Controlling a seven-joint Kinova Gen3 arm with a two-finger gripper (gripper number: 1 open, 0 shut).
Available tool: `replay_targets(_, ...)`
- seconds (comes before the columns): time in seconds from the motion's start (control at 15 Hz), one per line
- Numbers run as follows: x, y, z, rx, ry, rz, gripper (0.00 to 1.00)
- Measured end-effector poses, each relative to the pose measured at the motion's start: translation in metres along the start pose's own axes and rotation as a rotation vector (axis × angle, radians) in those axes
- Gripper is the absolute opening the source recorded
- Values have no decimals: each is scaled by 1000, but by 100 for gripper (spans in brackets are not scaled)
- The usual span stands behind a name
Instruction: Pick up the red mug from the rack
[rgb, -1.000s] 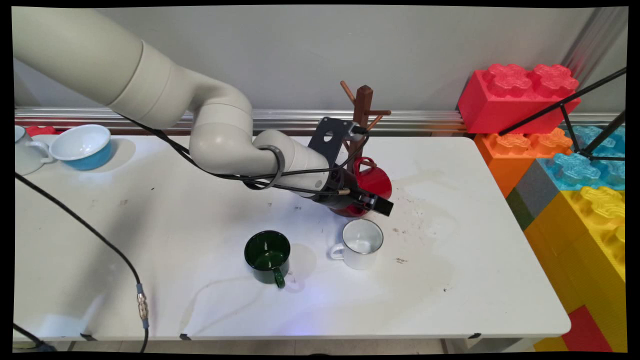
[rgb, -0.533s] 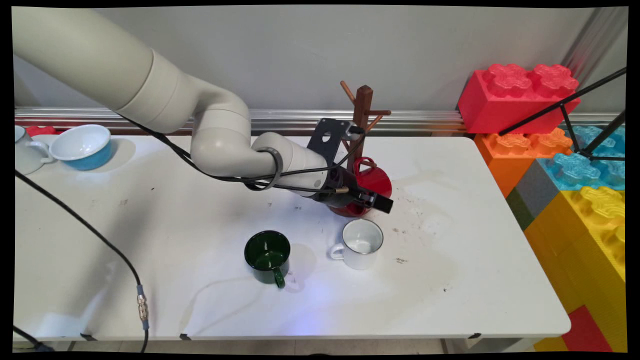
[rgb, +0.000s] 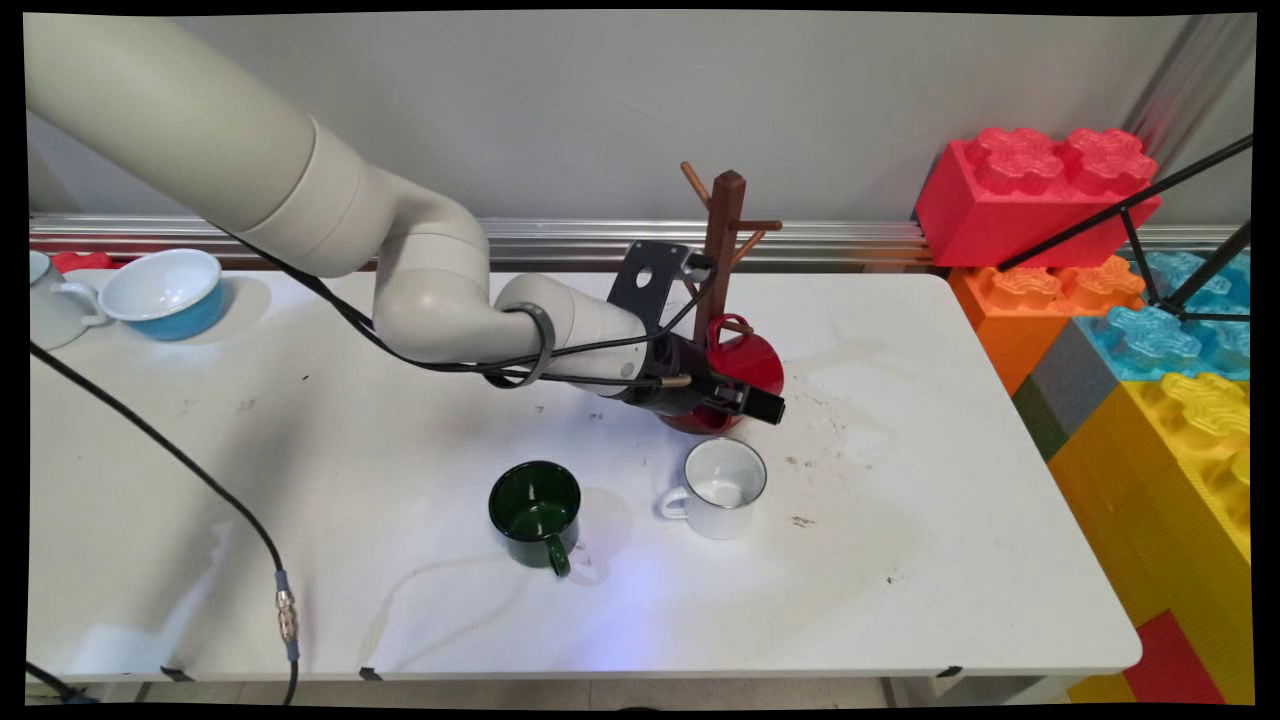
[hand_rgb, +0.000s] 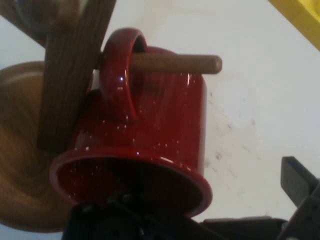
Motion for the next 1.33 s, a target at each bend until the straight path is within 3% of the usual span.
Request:
replay_targets(1.2, -14, -13, 5, -48, 99, -87, 100)
replay_targets(1.27, -15, -13, 5, -48, 102, -90, 0)
replay_targets(1.33, -15, -14, 4, -45, 106, -94, 0)
